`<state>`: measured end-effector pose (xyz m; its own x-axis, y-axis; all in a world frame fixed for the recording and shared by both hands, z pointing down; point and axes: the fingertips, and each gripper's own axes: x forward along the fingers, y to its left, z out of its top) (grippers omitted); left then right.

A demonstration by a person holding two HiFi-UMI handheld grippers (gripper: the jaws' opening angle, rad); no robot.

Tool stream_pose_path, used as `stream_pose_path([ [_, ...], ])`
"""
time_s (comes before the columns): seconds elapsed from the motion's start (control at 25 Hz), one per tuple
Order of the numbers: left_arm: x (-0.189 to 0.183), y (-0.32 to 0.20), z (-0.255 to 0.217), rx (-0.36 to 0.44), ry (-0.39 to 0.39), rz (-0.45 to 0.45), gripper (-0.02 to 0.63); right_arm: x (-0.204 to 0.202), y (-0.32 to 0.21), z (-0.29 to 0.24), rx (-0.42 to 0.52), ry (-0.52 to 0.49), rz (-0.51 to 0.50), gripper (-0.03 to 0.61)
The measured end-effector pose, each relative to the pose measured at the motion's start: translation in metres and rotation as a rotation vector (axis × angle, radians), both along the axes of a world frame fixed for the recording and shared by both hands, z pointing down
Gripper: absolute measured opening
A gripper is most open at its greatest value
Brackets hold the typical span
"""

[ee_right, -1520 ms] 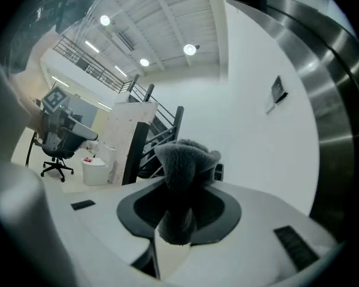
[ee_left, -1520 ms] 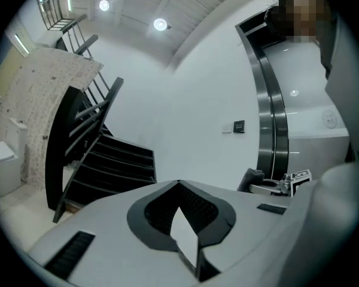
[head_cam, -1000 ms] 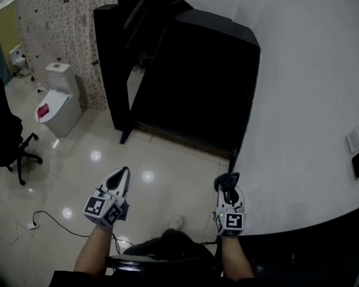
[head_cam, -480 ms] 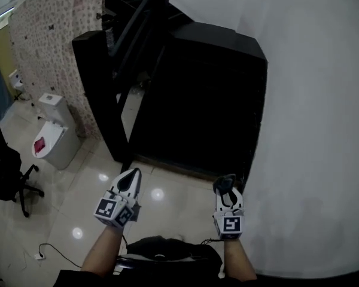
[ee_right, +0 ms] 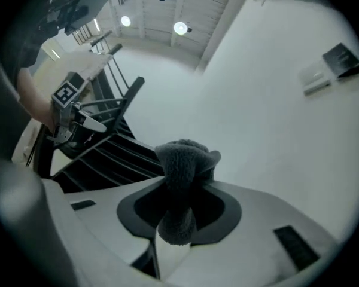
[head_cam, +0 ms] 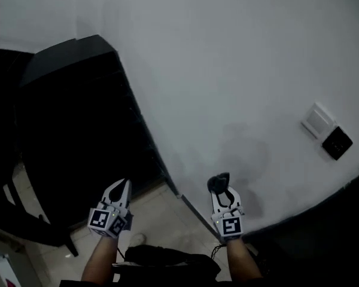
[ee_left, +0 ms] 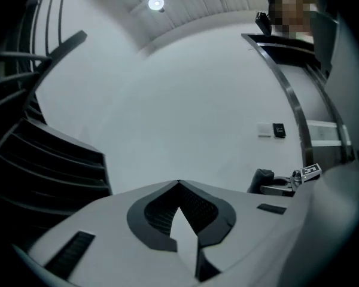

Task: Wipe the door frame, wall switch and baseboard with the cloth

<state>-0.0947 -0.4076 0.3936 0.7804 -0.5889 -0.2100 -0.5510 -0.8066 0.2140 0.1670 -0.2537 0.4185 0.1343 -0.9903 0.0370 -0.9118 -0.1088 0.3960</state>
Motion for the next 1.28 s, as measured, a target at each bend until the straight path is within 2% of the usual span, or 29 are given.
stream_pose_path([
  [0.12, 0.069, -0.02, -0.015, 0.025, 0.005, 0.205, 0.002, 0.039, 0.027, -0.01, 0.002, 0.013, 0.221, 0.092],
  [0.2, 0.108, -0.027, -0.021, 0.048, -0.006, 0.33, 0.002, 0.052, 0.044, -0.016, 0.022, -0.012, 0.344, 0.092],
  [0.32, 0.162, -0.024, -0.025, 0.063, -0.03, 0.511, 0.002, 0.058, 0.071, -0.02, 0.014, -0.019, 0.502, 0.092],
  [0.44, 0.206, 0.001, -0.027, 0.071, -0.045, 0.683, 0.002, 0.055, 0.099, -0.026, -0.003, -0.002, 0.621, 0.092],
  [0.56, 0.229, 0.021, -0.025, 0.072, -0.041, 0.78, 0.002, 0.052, 0.113, -0.031, -0.015, 0.042, 0.675, 0.092],
  [0.72, 0.242, 0.039, -0.016, 0.048, -0.077, 0.838, 0.002, 0.058, 0.135, -0.045, -0.012, 0.043, 0.712, 0.092],
  [0.8, 0.252, 0.044, -0.015, 0.036, -0.089, 0.859, 0.002, 0.076, 0.148, -0.066, -0.028, 0.09, 0.74, 0.092],
  [0.88, 0.26, 0.05, -0.017, 0.038, -0.104, 0.868, 0.002, 0.099, 0.162, -0.097, -0.085, 0.214, 0.776, 0.092],
  [0.92, 0.264, 0.053, -0.019, 0.043, -0.11, 0.869, 0.002, 0.111, 0.168, -0.117, -0.153, 0.321, 0.802, 0.092],
  [1.04, 0.276, 0.06, -0.03, 0.069, -0.104, 0.874, 0.002, 0.149, 0.178, -0.18, -0.435, 0.744, 0.904, 0.092],
  [1.08, 0.28, 0.063, -0.035, 0.077, -0.098, 0.878, 0.002, 0.161, 0.18, -0.204, -0.49, 0.847, 0.935, 0.093],
  [1.16, 0.284, 0.069, -0.041, 0.094, -0.093, 0.89, 0.002, 0.176, 0.184, -0.255, -0.515, 0.963, 0.994, 0.092],
  [1.28, 0.284, 0.072, -0.044, 0.101, -0.111, 0.913, 0.002, 0.188, 0.187, -0.32, -0.485, 1.035, 1.088, 0.092],
])
